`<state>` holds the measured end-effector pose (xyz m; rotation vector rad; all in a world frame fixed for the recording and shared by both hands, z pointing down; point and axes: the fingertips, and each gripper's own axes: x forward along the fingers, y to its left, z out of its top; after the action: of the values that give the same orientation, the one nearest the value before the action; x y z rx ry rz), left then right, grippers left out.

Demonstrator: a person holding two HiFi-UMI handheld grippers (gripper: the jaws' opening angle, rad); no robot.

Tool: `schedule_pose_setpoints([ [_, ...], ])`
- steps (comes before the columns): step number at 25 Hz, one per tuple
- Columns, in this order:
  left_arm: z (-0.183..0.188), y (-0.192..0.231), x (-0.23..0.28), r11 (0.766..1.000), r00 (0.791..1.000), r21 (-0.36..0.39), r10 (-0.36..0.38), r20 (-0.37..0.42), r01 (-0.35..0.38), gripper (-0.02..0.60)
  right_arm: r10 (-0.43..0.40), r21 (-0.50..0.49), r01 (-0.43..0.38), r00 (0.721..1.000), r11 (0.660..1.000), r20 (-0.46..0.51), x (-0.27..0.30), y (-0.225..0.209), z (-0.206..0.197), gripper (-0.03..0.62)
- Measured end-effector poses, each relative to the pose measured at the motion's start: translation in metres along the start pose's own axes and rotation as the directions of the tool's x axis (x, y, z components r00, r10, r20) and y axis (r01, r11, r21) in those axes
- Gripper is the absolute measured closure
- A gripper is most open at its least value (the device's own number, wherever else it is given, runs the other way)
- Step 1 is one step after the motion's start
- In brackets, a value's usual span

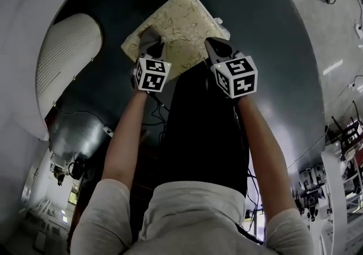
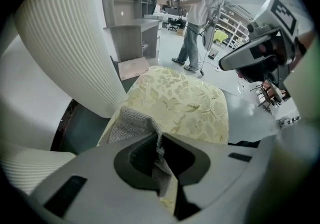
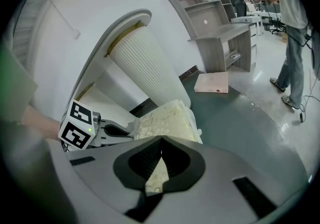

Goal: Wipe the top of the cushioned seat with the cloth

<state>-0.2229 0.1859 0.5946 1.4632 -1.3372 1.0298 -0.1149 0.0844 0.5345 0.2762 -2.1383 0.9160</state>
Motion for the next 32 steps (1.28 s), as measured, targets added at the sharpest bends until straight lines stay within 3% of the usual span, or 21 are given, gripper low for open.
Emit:
schedule_pose_setpoints([
  [7, 0.009, 0.022, 0.001, 0.996, 0.999, 0.093, -0.008, -0.037, 0.011, 0.545, -0.046, 0.050, 0.043, 0.998, 0.998, 0.053, -0.001, -0.009, 0.017, 0.585],
  [18, 0.029, 0.054, 0.011, 0.968, 0.996, 0.249, -0.019, -0.090, 0.041, 0.545, -0.114, 0.141, 0.097, 0.986, 0.985, 0.118, -0.007, -0.020, 0.022, 0.585],
  [27, 0.048, 0.038, 0.016, 0.912, 0.996, 0.408, -0.008, -0.091, 0.045, 0.545, -0.139, 0.174, 0.114, 0.980, 0.978, 0.141, -0.020, -0.022, 0.018, 0.585],
  [32, 0.052, 0.020, 0.017, 0.906, 0.997, 0.420, -0.023, -0.078, 0.053, 0.545, -0.127, 0.158, 0.108, 0.985, 0.982, 0.117, -0.025, -0.020, 0.009, 0.585],
])
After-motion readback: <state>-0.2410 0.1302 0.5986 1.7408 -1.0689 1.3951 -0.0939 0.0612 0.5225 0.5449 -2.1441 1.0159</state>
